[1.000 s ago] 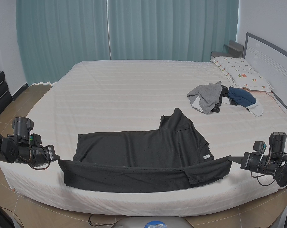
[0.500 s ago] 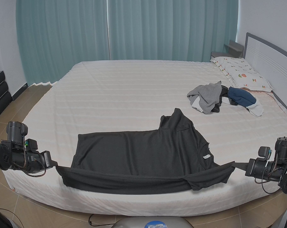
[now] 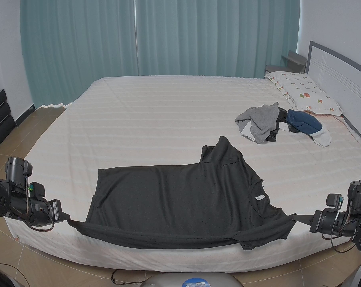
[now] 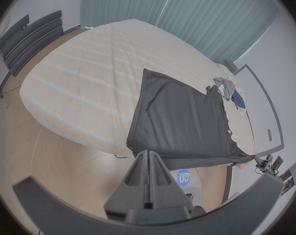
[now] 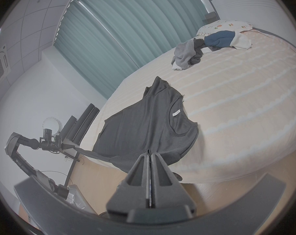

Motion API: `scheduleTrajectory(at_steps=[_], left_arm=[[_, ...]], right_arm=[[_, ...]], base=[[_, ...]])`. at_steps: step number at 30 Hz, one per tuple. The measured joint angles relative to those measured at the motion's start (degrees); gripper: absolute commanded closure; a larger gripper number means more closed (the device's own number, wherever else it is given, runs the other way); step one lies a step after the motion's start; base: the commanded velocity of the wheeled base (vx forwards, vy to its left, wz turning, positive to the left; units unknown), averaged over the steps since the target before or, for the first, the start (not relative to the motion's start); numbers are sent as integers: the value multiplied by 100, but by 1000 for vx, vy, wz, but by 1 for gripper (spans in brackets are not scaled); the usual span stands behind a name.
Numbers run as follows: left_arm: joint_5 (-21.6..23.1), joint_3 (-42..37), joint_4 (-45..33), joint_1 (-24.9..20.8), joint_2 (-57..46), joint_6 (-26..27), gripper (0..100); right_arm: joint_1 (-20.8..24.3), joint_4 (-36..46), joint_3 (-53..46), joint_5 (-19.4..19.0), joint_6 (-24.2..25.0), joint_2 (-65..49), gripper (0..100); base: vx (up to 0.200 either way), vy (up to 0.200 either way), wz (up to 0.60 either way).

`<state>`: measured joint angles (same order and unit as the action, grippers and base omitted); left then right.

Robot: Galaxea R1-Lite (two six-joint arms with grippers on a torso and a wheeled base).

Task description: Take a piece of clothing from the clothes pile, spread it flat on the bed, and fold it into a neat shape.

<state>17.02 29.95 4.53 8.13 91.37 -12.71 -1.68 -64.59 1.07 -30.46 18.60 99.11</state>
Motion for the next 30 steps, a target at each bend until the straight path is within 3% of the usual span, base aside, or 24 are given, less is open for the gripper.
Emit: scheduleTrajectory(at_steps=[30], left_arm=[[-7,1313,79,-12,1904,-335,100]], right_arm=[[189,-6,1758,59,173,1910,100]], base=[[0,0,0]])
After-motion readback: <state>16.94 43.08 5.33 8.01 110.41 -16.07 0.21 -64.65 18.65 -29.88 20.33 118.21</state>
